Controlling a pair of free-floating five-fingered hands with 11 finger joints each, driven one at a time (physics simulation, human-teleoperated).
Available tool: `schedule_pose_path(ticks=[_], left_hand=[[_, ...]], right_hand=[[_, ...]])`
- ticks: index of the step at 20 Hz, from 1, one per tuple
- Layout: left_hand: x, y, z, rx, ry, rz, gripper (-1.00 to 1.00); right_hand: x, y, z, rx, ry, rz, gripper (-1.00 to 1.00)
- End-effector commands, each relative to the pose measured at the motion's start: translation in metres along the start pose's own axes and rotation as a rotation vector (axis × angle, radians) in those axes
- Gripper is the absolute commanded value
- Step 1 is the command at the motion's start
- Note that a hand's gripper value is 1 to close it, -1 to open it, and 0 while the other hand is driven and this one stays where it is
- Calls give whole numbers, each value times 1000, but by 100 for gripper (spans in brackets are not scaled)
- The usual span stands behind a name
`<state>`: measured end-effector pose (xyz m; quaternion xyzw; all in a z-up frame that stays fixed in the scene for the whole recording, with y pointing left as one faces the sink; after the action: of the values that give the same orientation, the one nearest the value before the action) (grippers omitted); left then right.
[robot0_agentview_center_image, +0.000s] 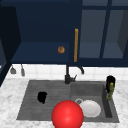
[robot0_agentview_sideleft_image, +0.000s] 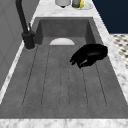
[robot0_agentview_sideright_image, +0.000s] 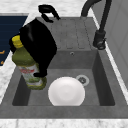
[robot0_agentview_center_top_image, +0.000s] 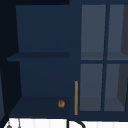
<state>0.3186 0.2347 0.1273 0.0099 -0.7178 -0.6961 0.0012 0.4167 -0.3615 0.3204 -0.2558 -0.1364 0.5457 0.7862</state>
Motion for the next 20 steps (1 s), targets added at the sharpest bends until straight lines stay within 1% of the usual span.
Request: schedule_pose_path(ticks=[1,8,11,15,17,19,20], left_hand=[[0,0,0,0,0,0,0],[0,0,0,0,0,0,0],[0,0,0,0,0,0,0],[0,0,0,0,0,0,0],[0,0,0,0,0,0,0],[0,0,0,0,0,0,0],[0,0,0,0,0,0,0]], right_hand=[[30,4,7,-28,-8,-8,100],[85,25,8,-69,12,-9,100],[107,46,-8,-90,45,14,100],[128,76,-13,-101,68,39,100],[143,91,-22,-109,60,29,100],[149,95,-32,-118,50,60,100],[150,99,-38,-118,47,65,100]])
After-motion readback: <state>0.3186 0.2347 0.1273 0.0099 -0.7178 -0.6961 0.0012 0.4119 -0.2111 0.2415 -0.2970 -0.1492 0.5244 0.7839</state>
